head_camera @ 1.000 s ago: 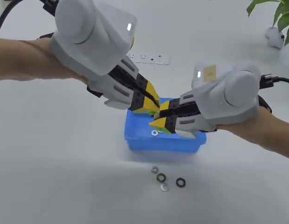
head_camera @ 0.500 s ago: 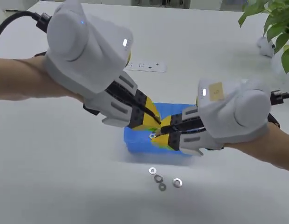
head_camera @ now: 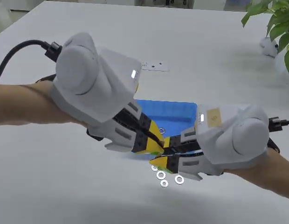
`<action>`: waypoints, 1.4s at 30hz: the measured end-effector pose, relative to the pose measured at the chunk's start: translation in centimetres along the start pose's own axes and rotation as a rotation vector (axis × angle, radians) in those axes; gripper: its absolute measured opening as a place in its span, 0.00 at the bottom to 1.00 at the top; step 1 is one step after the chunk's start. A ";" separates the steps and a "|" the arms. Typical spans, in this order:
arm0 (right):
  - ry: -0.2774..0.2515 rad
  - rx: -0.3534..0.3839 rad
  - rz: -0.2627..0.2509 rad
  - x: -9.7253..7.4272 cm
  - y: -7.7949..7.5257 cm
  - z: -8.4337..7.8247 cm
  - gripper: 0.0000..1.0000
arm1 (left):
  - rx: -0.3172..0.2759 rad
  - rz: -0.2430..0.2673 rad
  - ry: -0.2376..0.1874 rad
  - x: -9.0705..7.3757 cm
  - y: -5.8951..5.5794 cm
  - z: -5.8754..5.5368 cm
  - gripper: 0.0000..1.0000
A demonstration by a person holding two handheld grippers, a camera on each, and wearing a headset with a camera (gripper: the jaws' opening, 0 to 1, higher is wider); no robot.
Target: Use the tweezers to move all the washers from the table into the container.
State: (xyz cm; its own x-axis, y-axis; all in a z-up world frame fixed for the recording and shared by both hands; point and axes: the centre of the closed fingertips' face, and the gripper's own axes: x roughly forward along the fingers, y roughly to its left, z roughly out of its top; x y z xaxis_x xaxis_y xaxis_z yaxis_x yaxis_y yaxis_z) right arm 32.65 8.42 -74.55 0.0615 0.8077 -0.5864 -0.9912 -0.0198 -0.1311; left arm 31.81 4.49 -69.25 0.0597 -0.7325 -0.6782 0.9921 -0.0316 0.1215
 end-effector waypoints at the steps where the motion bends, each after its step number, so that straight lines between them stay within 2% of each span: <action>1: 0.001 0.008 0.003 0.1 0.2 -0.1 0.10 | -0.005 -0.003 0.001 0.1 -0.1 -0.2 0.06; 4: -0.011 0.041 0.012 0.4 0.5 -0.3 0.10 | -0.019 -0.005 -0.007 0.2 -0.4 -0.5 0.06; 8: -0.012 0.051 0.021 0.7 0.8 -0.6 0.10 | -0.048 -0.001 -0.022 0.3 -0.6 -0.9 0.06; 11: -0.009 0.051 0.025 1.0 0.9 -0.8 0.10 | -0.050 0.003 -0.018 0.4 -0.7 -1.3 0.06; 23: 0.007 0.064 0.005 1.7 -0.8 -1.6 0.11 | -0.070 0.020 -0.028 0.9 0.9 -2.2 0.06; 29: 0.023 0.049 0.011 1.9 -0.8 -2.1 0.11 | -0.072 0.014 -0.030 1.2 0.9 -2.5 0.06; 42: 0.022 0.073 0.019 2.2 -1.1 -2.4 0.11 | -0.080 0.011 -0.027 1.5 1.2 -2.9 0.06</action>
State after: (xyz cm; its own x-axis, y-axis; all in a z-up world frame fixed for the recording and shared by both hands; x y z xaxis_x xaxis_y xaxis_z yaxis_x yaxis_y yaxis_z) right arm 34.13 8.84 -77.65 0.0443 0.7945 -0.6057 -0.9981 0.0087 -0.0615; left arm 33.38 5.37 -72.21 0.0690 -0.7503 -0.6575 0.9971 0.0302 0.0702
